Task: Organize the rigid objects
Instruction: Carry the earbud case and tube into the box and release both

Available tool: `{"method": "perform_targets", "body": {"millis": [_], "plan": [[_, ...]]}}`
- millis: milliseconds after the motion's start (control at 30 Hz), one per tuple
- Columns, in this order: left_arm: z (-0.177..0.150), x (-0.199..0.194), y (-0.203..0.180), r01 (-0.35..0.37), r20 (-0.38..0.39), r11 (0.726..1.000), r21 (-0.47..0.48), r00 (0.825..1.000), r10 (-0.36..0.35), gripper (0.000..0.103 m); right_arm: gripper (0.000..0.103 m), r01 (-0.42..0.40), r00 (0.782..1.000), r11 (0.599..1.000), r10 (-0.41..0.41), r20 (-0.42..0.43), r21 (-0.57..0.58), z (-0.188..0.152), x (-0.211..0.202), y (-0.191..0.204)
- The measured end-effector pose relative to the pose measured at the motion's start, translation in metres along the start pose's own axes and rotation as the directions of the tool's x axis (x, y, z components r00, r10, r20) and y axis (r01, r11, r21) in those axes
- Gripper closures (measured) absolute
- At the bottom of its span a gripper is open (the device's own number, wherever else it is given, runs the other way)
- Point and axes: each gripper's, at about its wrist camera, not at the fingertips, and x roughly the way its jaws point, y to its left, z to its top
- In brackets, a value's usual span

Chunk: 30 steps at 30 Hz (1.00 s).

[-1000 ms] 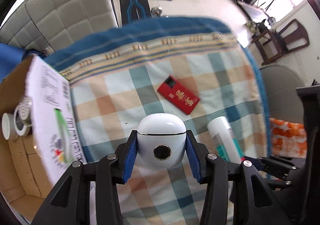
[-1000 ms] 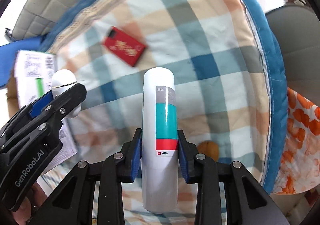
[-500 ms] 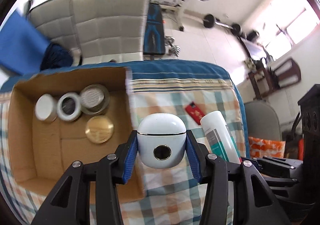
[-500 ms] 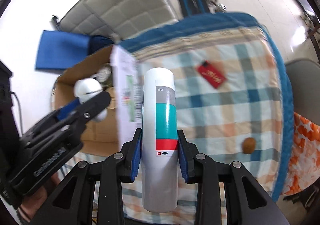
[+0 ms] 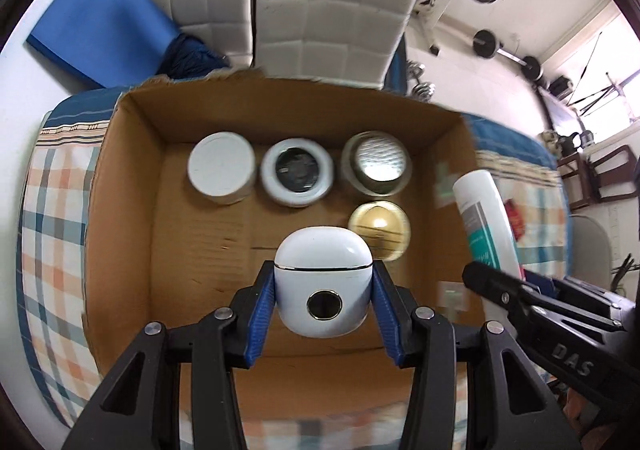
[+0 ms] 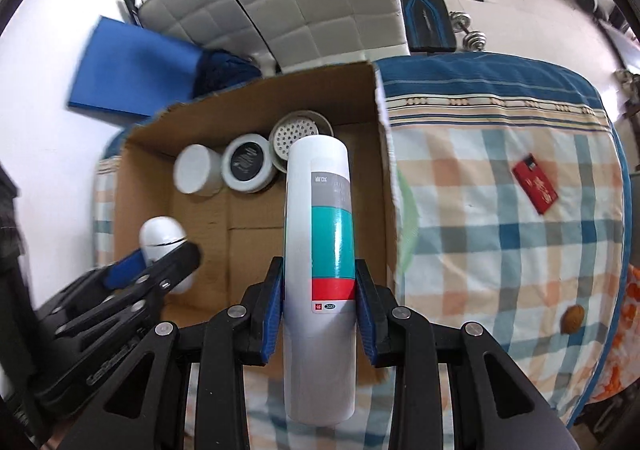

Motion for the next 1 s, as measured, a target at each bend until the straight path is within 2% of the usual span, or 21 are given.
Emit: {"method": "perform_targets", "body": {"millis": [133,367,533,733,833,1000], "plan": [[0.012,0.033,0.013,-0.008,-0.051,1.000,0.029,0.999,0.010,0.060,0.068,0.134,0.991,0.990,-0.134,0.014,-0.035,0.012,0.039,0.016],[0.029,0.072,0.016,-0.014,-0.095,0.997,0.078,0.995,0.021,0.060,0.068,0.255,0.967,0.967,-0.255,0.006,-0.020,0.032,0.084,0.015],[0.034,0.082,0.018,0.011,-0.113,0.997,0.073,0.994,-0.002,0.060,0.068,0.285,0.958,0.958,-0.284,0.019,-0.035,0.043,0.089,0.021],[0.035,0.085,0.024,0.026,-0.129,0.997,0.071,0.991,-0.017,0.060,0.068,0.344,0.938,0.937,-0.346,-0.014,-0.064,0.053,0.101,0.029],[0.039,0.087,0.026,0.043,-0.143,0.997,0.056,0.989,-0.035,0.060,0.065,0.358,0.932,0.931,-0.360,-0.024,-0.068,0.058,0.103,0.031],[0.043,0.086,0.030,0.093,-0.162,0.996,0.014,0.983,-0.090,0.060,0.054,0.348,0.933,0.936,-0.352,-0.074,-0.061,0.062,0.106,0.031]]}}
